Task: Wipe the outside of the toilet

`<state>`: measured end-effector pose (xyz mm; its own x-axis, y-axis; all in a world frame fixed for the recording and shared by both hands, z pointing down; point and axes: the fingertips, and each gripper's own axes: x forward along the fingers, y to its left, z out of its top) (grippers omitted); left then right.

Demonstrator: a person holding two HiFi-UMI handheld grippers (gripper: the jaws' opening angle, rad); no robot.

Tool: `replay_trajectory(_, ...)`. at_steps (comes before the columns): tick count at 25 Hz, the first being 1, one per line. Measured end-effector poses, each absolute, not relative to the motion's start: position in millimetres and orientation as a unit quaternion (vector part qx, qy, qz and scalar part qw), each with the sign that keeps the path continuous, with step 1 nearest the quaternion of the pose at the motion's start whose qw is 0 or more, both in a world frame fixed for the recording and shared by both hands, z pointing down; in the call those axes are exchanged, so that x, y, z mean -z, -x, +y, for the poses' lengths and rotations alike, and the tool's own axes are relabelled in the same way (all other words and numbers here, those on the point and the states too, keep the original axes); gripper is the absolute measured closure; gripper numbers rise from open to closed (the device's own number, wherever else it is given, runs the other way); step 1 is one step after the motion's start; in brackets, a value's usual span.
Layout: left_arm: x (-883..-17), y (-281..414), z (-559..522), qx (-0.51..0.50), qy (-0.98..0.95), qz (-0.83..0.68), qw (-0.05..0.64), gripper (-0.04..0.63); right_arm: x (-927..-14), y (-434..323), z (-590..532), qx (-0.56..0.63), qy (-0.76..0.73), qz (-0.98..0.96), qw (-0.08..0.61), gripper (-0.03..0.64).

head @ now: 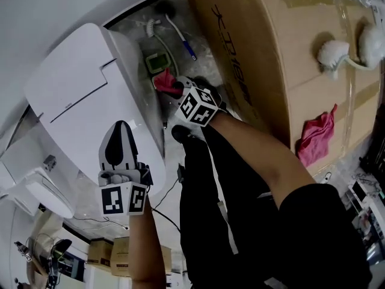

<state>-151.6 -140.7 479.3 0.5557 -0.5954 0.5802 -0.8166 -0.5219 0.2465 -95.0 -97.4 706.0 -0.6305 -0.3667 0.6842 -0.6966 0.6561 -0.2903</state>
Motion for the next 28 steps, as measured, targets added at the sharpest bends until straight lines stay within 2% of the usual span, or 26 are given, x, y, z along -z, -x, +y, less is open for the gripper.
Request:
replay_trajectory(4,-488,144,-174,-0.227,-0.832,-0.436,0.257,0.575,-690,76,-201,-0.261,-0.374,-0.853,0.254,0.525)
replay_trajectory(9,-513,135,-208,-0.253,-0.818,-0.437,0.274,0.575,-701,81,-272,-0.255,-0.377,-0.852,0.257,0.525)
replay_trajectory(19,-543,129,-214,-0.288,-0.804,-0.428,0.295,0.575,-759,100,-310,-0.230,-0.318,-0.863,0.319,0.525)
replay_trajectory(28,-540,131,-218,-0.284,-0.804,-0.428,0.299,0.575,-759,120,-306,-0.214,-0.288,-0.879,0.314,0.525)
